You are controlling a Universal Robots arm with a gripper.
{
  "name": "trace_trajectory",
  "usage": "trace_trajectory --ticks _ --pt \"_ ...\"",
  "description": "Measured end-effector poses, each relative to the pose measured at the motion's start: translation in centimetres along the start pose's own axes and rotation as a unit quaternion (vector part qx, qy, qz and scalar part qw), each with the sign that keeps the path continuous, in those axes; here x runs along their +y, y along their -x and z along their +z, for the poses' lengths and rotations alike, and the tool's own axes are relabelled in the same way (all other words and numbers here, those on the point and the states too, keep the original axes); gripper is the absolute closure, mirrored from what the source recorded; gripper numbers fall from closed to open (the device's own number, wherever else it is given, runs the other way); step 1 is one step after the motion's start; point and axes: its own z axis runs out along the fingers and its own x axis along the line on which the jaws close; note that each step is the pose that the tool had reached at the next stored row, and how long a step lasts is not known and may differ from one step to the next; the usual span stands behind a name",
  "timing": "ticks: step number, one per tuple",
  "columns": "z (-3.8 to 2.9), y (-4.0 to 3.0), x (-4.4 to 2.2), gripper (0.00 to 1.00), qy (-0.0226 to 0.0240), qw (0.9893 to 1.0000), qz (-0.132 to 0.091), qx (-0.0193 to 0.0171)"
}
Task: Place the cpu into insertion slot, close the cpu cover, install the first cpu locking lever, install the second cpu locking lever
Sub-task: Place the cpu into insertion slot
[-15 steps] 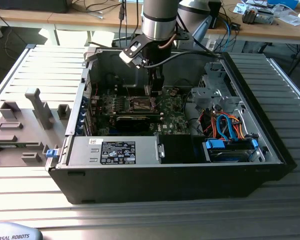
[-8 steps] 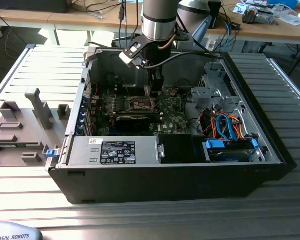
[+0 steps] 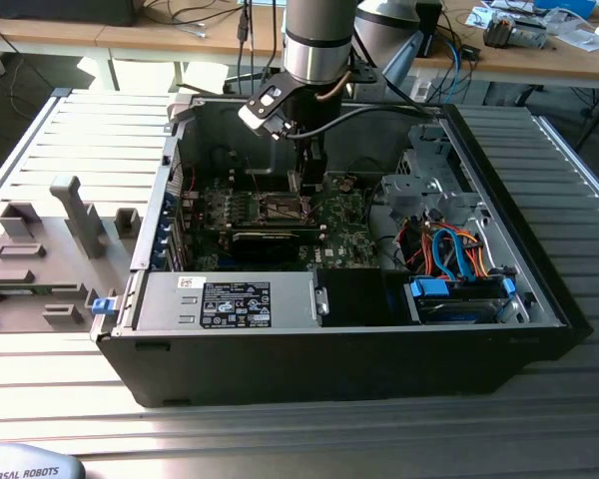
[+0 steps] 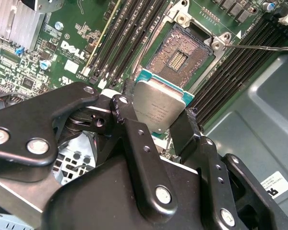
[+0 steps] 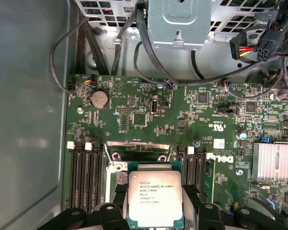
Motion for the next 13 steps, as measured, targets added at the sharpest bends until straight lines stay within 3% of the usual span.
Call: trace_trajectory --ticks 13 --pt "0.32 0.00 -0.01 0.46 0.0000 1.0000 0.000 0.0000"
